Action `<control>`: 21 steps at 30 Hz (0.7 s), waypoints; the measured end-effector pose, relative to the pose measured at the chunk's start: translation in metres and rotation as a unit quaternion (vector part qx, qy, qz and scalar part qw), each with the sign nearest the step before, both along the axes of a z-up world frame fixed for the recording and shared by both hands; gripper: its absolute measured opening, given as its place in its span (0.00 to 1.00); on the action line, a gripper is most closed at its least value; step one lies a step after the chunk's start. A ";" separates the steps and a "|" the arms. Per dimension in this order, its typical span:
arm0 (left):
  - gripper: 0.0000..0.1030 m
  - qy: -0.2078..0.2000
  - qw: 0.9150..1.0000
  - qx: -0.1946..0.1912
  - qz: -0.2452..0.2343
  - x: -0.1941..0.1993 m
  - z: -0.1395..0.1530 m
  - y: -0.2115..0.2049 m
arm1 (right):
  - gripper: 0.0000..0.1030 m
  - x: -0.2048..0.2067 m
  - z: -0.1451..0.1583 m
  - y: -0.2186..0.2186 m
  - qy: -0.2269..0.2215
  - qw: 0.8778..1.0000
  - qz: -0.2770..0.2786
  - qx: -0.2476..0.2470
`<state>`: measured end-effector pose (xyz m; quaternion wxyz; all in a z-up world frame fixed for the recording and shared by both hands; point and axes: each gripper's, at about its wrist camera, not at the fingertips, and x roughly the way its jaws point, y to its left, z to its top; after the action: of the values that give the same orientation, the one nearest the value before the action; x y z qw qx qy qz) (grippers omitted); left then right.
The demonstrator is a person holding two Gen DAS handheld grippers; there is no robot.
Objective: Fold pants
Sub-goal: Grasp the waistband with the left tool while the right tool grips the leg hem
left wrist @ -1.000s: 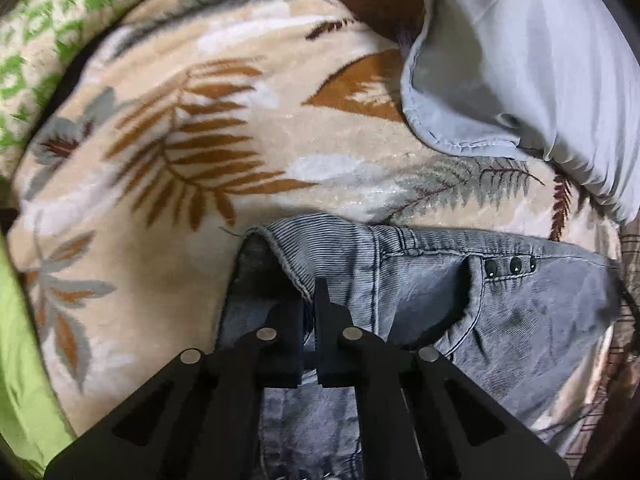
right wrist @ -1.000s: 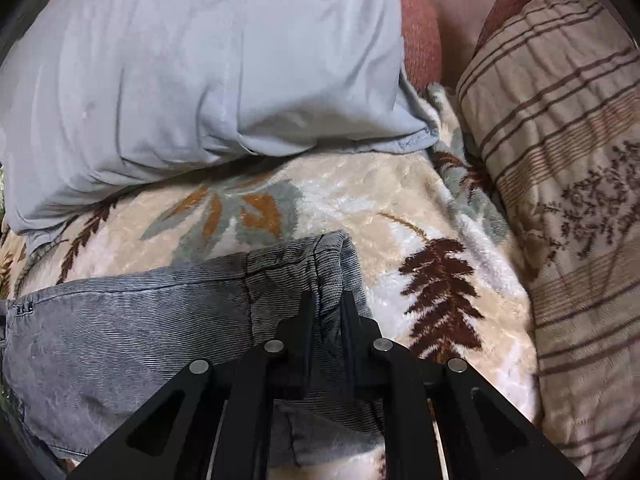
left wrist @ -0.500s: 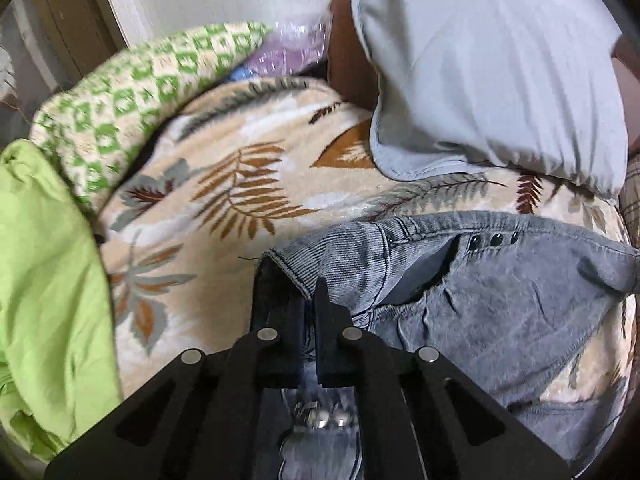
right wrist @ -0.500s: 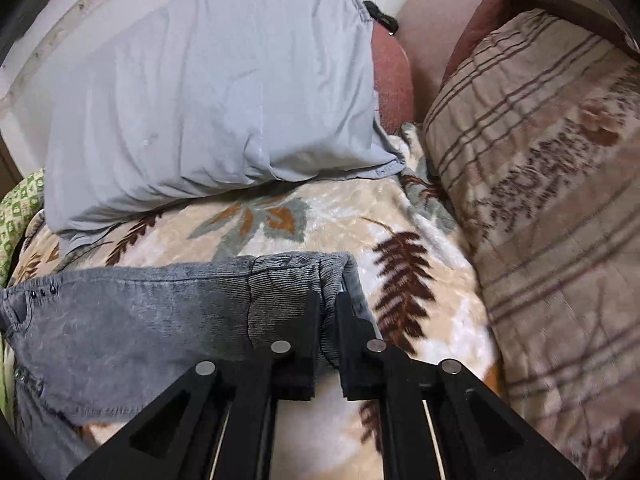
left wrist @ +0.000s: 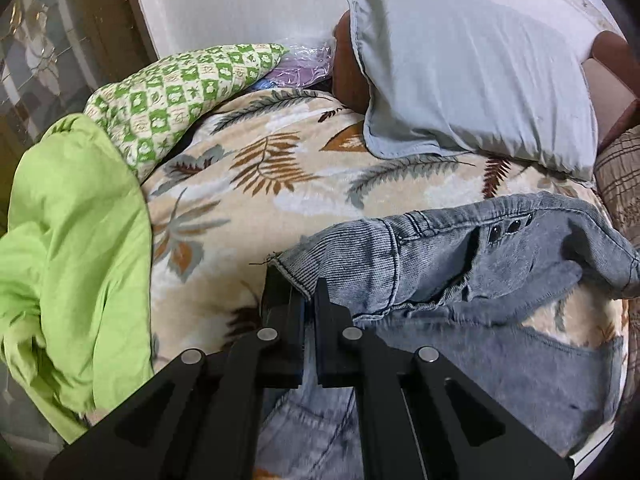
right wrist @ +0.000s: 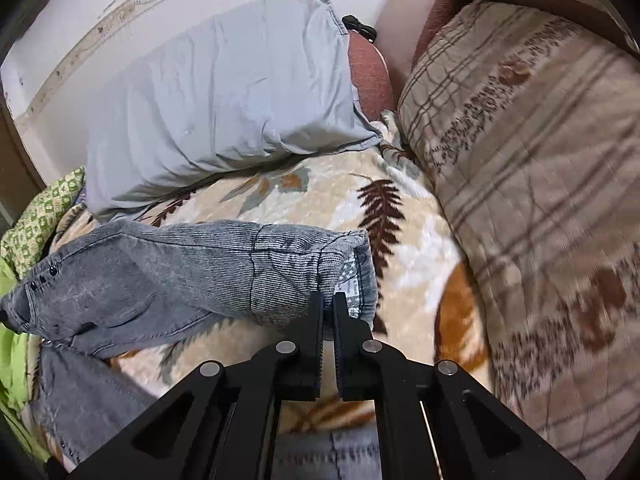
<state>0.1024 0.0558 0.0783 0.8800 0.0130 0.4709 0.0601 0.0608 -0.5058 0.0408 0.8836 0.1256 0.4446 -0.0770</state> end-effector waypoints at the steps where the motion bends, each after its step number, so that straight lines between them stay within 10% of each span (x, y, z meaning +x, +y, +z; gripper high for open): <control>1: 0.02 -0.002 1.000 0.000 -0.001 -0.008 0.001 0.000 | 0.03 -0.007 0.002 0.001 -0.004 1.000 0.001 0.001; 21: 0.03 0.061 0.997 -0.043 0.018 -0.105 -0.064 0.019 | 0.04 -0.162 -0.032 0.011 0.005 0.998 -0.026 0.057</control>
<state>-0.0021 0.0753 0.0143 0.8481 -0.0301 0.5261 0.0547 -0.1017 -0.4948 0.0085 0.8706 0.1864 0.4491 -0.0751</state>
